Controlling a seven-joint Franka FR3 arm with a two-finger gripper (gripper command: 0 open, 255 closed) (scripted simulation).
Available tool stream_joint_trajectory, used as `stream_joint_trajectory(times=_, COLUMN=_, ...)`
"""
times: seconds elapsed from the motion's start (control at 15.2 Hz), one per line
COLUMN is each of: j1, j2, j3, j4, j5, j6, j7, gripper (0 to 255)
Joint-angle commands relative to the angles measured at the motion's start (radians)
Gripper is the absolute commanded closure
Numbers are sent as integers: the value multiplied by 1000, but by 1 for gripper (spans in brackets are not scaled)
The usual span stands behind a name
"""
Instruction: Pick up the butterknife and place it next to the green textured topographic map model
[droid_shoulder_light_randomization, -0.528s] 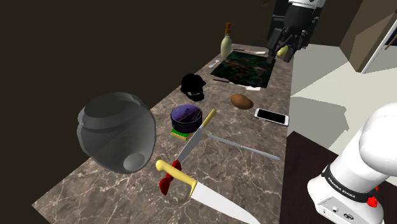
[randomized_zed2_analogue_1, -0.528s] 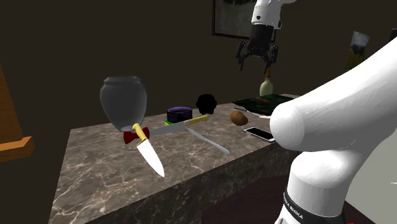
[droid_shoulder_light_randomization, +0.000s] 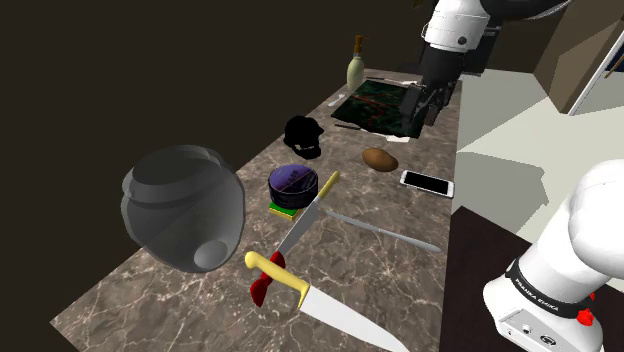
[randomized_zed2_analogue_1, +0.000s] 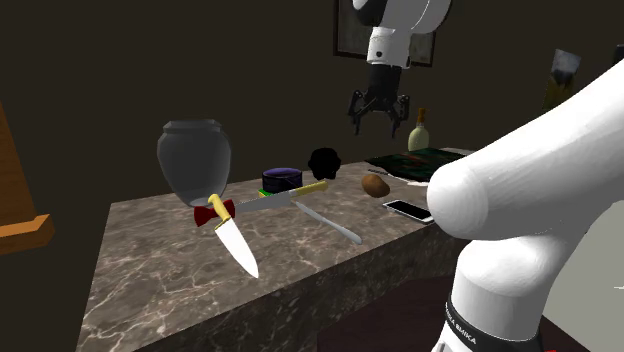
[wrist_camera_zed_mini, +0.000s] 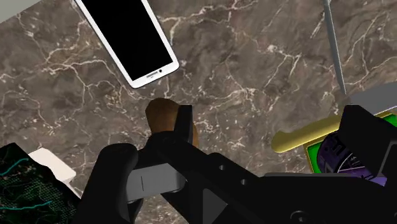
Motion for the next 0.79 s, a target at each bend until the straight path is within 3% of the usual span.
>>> stream_joint_trajectory(times=0.0, j1=30, j2=5, j3=29, j4=-35, j5=8, j6=27, j7=-11, gripper=0)
stream_joint_trajectory(times=0.73, j1=204, j2=107, j3=195, j4=-204, j5=65, j6=225, j7=-58, gripper=0)
